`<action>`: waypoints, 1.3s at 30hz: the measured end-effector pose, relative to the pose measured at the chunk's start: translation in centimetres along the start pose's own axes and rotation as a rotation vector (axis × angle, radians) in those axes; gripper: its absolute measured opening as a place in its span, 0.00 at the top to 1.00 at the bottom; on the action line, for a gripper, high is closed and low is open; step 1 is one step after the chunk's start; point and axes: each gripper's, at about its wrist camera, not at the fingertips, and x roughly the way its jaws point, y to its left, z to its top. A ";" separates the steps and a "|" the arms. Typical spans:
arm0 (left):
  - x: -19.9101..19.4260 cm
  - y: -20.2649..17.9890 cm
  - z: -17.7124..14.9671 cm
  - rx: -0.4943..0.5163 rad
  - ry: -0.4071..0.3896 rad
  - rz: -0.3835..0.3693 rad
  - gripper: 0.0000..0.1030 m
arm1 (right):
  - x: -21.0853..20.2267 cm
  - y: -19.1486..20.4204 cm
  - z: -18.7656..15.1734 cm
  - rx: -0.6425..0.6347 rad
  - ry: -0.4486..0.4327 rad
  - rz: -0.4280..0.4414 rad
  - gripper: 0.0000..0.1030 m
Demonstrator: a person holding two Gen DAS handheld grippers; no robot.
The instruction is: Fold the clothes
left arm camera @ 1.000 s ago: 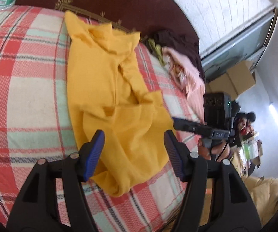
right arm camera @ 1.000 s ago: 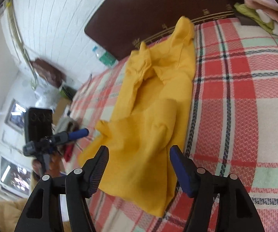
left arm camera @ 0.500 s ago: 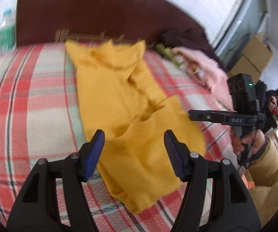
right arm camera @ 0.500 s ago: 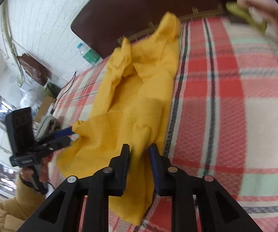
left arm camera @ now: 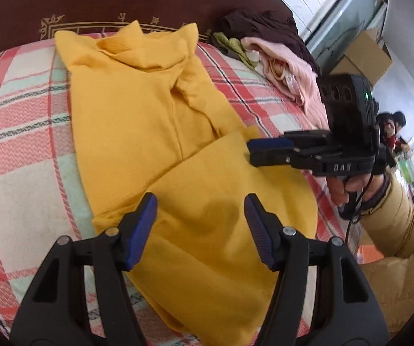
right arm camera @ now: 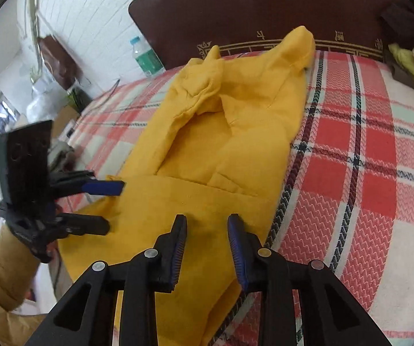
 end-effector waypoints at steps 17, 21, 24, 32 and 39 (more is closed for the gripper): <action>-5.0 -6.9 -5.5 0.248 -0.023 0.053 0.19 | -1.8 10.8 -7.6 -0.591 0.049 -0.205 0.25; -4.0 -8.1 -6.1 0.310 0.014 0.084 0.19 | 0.2 11.7 -8.9 -0.754 0.047 -0.342 0.25; -3.5 -8.7 -6.2 0.345 0.037 0.113 0.19 | 1.2 11.5 -8.6 -0.777 0.063 -0.347 0.39; -1.8 -9.4 -5.8 0.465 0.085 0.198 0.19 | -0.1 8.8 -4.0 -0.511 0.109 -0.130 0.81; 0.3 -6.6 -4.7 0.436 0.140 0.273 0.37 | -0.3 7.7 -3.1 -0.451 0.123 -0.085 0.67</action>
